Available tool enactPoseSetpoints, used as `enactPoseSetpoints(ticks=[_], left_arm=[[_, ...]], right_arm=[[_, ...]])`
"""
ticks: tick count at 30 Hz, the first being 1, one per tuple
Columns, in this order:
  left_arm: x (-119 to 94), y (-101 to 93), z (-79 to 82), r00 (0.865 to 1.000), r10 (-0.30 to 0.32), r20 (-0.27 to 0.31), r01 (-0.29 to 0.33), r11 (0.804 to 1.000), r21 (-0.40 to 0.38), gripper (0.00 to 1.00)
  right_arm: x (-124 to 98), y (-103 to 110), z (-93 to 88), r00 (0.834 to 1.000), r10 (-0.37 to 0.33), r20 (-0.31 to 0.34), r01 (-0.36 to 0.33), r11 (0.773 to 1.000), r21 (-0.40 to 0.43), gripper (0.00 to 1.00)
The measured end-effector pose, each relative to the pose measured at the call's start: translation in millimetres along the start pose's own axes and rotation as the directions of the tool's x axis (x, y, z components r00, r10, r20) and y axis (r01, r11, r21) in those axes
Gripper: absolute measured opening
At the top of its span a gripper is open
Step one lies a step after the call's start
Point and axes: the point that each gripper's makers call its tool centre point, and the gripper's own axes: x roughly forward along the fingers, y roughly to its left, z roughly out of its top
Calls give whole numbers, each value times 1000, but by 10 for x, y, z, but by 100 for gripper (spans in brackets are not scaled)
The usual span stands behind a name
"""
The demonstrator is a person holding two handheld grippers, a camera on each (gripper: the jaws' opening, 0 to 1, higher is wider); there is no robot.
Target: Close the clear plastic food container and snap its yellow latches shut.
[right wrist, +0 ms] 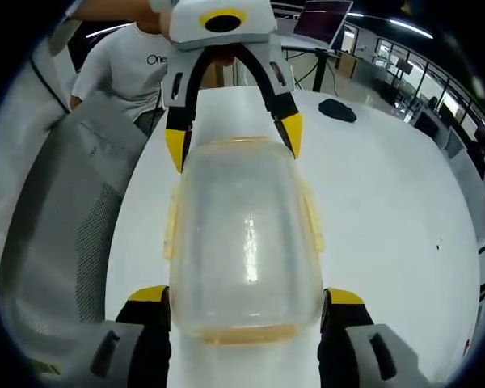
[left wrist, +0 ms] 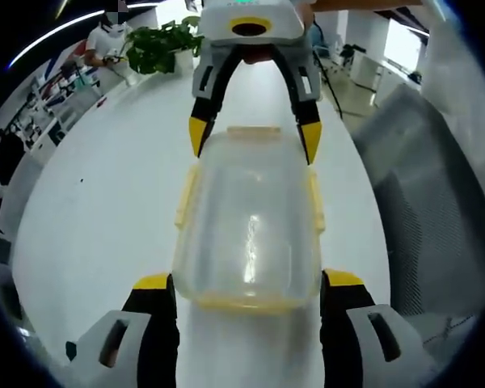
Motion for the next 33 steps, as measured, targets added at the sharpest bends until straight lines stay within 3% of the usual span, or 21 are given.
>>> enactPoseSetpoints(ticks=[15, 33], left_arm=[[-42, 210, -71, 1000, -8, -10, 8, 1000, 14, 69], [-14, 595, -42, 1000, -6, -16, 6, 1000, 12, 69]], right_arm=[[47, -186, 93, 1000, -3, -14, 3, 1000, 8, 74], [37, -585, 99, 1000, 0, -25, 0, 1000, 2, 75]])
